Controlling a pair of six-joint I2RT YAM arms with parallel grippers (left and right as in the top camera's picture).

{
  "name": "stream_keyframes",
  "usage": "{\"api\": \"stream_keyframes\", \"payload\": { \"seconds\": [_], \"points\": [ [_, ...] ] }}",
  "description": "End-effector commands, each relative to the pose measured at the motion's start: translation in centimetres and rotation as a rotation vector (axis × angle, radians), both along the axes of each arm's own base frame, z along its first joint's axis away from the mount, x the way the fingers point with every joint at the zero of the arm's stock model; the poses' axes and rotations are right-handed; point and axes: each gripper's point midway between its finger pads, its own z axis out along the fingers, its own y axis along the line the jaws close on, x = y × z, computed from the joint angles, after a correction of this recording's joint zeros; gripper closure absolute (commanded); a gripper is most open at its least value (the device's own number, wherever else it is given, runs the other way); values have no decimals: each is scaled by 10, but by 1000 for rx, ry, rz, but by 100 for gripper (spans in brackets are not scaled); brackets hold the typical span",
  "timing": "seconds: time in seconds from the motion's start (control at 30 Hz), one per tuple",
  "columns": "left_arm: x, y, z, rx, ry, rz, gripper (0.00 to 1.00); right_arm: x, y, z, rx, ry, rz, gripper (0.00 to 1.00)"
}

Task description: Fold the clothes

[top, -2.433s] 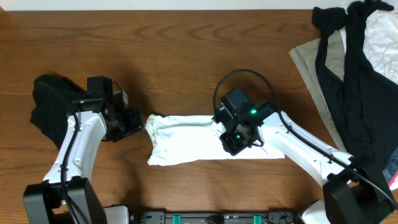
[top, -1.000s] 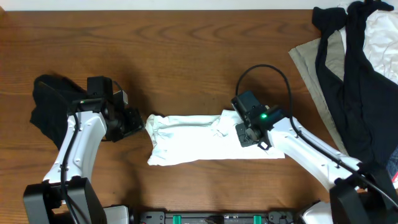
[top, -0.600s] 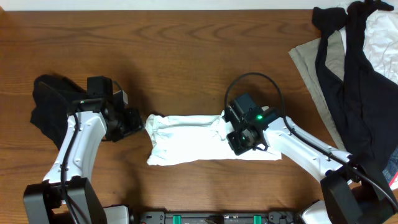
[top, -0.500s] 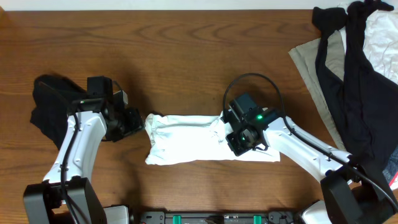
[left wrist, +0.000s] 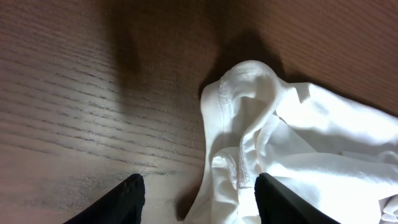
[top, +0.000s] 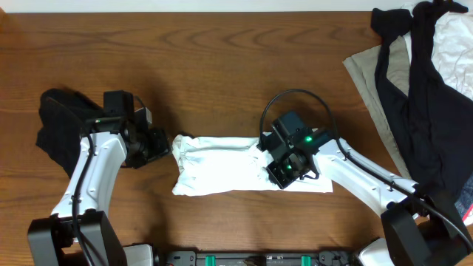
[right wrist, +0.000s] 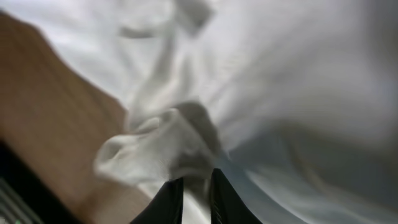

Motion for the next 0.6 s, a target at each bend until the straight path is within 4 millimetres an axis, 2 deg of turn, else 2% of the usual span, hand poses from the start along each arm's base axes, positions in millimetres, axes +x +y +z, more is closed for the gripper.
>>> {"api": "stream_keyframes", "payload": {
  "seconds": [0.0, 0.17, 0.33, 0.47, 0.57],
  "points": [
    [0, -3, 0, -11, -1, -7, 41, -8, 12, 6, 78, 18, 76, 85],
    [0, -3, 0, -11, 0, -7, 41, 7, 8, 8, 49, -30, 27, 84],
    [0, -3, 0, -11, 0, -7, 41, 35, 9, 38, 67, -135, -33, 83],
    [0, -3, 0, -11, 0, -7, 41, 74, -22, 65, -54, -292, -262, 83],
    [-1, -3, 0, -12, 0, -7, 41, 87, -39, 79, -76, -349, -348, 82]
  ]
}}
